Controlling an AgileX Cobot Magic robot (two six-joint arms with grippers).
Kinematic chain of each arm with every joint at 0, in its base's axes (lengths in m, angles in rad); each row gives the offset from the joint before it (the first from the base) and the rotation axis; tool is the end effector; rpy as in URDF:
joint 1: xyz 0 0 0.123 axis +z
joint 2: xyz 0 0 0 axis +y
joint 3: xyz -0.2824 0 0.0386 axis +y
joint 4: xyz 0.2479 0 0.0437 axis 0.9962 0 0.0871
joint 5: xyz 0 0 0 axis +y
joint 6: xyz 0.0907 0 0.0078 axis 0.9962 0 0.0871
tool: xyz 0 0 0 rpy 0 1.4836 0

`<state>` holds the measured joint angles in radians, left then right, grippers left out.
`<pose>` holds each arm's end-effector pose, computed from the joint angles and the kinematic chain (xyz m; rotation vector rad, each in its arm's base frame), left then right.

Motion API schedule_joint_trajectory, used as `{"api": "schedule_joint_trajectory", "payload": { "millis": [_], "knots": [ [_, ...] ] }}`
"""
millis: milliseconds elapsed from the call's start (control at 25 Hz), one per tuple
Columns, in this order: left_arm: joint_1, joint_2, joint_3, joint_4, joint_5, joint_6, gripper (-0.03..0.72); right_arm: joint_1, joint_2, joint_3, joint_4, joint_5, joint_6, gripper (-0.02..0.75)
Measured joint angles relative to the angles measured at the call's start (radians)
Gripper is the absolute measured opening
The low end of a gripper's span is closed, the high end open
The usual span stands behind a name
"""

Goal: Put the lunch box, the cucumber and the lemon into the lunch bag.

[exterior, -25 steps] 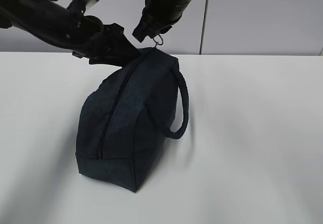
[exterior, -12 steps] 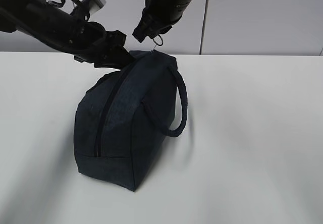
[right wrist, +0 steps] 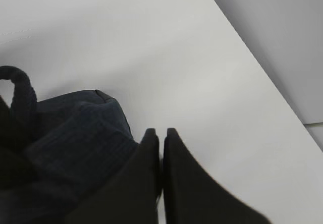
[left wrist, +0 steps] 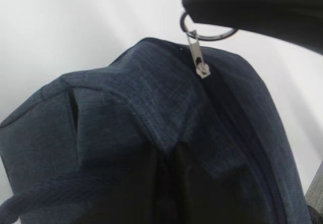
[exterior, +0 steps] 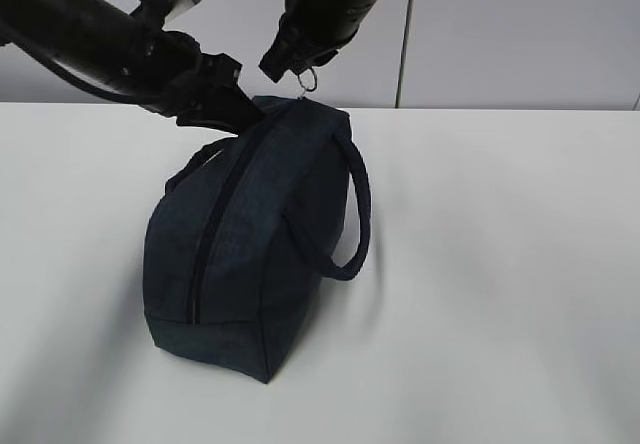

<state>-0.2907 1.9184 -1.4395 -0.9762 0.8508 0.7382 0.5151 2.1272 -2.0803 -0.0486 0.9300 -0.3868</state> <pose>0.3798 -0.1729 0.2416 0.5872 2.4231 -0.9810 0.4271 0.2377 0.3037 -1.0885 2.2049 -0.0046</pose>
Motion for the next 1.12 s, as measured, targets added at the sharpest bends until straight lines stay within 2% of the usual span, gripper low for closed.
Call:
{"api": "schedule_joint_trajectory", "payload": {
  "millis": [560,1120],
  "knots": [
    [0.000,-0.078,0.000,0.050,0.134,-0.010,0.020,0.000,0.000,0.000,0.015,-0.047,0.000,0.000],
    [0.000,-0.143,0.000,0.074,0.194,-0.038,0.020,0.006,-0.004,0.000,0.049,-0.074,0.002,0.000]
  ]
}}
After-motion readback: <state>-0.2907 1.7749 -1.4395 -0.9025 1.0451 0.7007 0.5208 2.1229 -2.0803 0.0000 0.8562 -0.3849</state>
